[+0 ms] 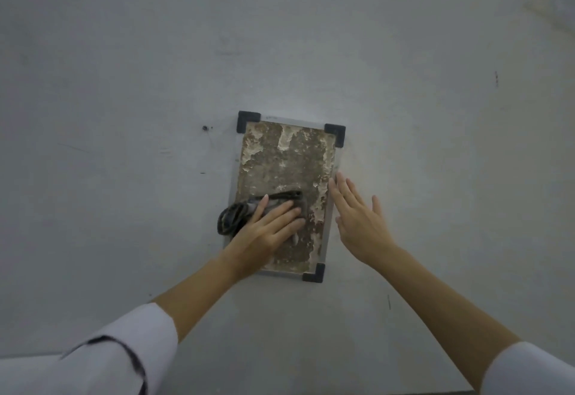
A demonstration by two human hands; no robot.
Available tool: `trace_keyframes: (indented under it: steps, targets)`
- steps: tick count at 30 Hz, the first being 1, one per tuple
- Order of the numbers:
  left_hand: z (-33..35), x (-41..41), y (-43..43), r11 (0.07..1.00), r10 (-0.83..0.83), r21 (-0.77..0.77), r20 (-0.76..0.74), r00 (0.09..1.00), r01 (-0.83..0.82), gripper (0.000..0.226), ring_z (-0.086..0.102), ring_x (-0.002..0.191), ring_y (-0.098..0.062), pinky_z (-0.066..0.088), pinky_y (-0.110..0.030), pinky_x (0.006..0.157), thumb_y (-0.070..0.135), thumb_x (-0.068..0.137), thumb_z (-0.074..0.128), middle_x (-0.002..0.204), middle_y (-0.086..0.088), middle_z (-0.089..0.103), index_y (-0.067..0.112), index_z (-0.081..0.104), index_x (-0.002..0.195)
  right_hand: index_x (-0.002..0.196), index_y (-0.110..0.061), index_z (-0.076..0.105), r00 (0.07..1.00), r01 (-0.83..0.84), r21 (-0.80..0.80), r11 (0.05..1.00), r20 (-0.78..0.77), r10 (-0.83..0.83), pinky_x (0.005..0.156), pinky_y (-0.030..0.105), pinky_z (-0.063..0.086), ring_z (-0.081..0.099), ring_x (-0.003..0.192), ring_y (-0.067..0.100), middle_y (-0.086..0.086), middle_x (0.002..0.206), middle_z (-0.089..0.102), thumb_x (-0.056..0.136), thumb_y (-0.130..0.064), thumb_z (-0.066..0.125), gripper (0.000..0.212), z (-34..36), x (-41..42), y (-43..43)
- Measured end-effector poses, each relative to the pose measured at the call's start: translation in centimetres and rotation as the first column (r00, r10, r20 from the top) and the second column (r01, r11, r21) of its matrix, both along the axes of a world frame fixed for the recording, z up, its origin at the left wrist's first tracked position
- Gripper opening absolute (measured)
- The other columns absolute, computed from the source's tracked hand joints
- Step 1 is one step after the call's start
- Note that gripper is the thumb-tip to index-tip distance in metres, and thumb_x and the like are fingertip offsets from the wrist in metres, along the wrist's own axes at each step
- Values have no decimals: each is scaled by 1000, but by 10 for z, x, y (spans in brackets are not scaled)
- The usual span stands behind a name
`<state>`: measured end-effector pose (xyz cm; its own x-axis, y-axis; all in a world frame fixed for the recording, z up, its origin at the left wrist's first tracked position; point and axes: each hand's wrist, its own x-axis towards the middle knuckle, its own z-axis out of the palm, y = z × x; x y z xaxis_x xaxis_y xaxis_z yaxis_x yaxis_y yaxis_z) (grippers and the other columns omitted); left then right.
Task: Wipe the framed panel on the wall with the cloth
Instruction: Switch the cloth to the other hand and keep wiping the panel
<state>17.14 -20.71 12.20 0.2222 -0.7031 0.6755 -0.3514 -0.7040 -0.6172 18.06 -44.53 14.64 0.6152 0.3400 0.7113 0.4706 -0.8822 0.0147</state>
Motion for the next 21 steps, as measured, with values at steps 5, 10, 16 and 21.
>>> trace_keyframes:
  steps: [5,10,16,21]
  targets:
    - [-32,-16,7,997,-64,-40,-137,988,59,66,43,135,-26,27,-61,111,-16,70,65,136,-9,56,11,57,131,151,-13,-14,996,68,-13,998,50,-68,114,58,15,-13,146,19,2,157,-25,95,-7,39,77,-5,0,8]
    - [-44,-47,-2,930,-247,-332,-247,937,157,57,52,122,-22,46,-42,101,-16,79,61,127,-10,60,5,55,131,151,-3,10,991,93,42,995,95,-96,110,59,22,-5,147,25,8,160,-10,91,-6,47,70,-3,-14,22]
    - [-28,-78,-11,484,-485,-875,-259,835,10,40,55,116,-6,42,-13,98,6,95,57,125,6,59,9,53,134,152,-14,20,994,-72,-73,995,81,77,112,61,19,-1,148,21,2,161,0,90,-7,49,69,-20,-25,51]
    - [-24,-90,4,-146,-773,-921,-122,623,-361,25,68,96,-26,58,-39,82,24,97,57,110,-16,69,6,63,113,150,-8,22,999,35,169,985,28,-41,116,51,11,0,148,26,11,160,10,95,-9,44,60,-37,-30,70]
